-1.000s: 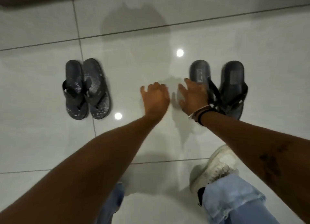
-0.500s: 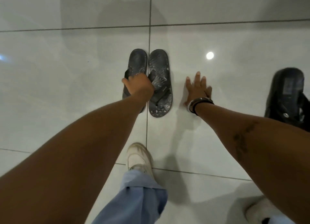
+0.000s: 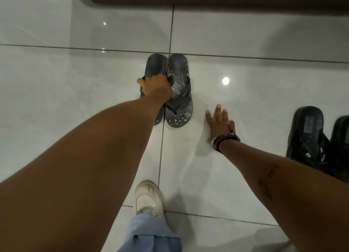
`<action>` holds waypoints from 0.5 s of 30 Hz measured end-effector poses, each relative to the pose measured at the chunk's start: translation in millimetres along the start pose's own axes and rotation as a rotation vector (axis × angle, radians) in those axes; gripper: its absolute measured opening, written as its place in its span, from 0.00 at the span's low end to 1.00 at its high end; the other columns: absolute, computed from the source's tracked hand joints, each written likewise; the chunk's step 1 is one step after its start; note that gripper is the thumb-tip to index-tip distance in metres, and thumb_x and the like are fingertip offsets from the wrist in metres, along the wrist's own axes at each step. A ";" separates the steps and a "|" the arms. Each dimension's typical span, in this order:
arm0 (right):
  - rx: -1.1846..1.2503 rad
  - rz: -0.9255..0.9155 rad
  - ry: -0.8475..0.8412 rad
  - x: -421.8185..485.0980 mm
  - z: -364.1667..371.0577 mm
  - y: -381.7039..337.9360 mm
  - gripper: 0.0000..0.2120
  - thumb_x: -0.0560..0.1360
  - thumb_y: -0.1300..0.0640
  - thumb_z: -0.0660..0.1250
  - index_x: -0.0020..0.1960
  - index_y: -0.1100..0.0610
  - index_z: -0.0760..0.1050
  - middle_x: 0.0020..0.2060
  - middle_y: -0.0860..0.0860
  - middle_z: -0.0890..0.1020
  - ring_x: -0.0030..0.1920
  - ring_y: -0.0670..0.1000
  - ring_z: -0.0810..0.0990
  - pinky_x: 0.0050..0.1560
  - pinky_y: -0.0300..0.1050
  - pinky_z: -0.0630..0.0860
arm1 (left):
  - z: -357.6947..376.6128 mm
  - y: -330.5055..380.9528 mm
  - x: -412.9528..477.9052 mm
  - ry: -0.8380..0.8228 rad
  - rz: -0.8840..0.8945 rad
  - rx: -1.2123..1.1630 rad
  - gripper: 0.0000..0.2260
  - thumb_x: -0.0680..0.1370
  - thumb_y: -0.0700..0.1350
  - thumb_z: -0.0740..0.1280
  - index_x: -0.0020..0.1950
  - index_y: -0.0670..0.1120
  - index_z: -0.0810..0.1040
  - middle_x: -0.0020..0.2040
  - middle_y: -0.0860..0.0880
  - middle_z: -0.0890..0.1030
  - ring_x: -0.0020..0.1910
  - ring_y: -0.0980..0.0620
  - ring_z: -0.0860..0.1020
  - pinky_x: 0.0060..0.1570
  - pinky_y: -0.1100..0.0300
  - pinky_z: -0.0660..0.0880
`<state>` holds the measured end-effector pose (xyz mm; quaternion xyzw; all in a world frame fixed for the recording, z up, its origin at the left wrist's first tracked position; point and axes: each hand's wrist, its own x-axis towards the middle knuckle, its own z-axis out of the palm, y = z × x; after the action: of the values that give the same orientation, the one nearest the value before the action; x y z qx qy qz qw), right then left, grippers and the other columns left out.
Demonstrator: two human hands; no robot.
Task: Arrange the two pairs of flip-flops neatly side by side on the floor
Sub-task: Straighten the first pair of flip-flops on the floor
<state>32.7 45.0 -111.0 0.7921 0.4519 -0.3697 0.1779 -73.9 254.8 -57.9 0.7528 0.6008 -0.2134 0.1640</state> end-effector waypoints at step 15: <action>0.119 -0.095 0.034 -4.9 -13.4 31.9 0.39 0.74 0.46 0.66 0.77 0.48 0.47 0.78 0.51 0.42 0.77 0.54 0.49 0.74 0.63 0.46 | 13.6 28.3 -11.9 0.069 -0.080 0.110 0.22 0.79 0.59 0.56 0.55 0.43 0.79 0.56 0.37 0.80 0.62 0.37 0.73 0.70 0.34 0.52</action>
<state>63.9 33.5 -100.0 0.7851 0.4693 -0.3903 0.1051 -50.2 231.7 -63.7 0.7431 0.6229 -0.2262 0.0929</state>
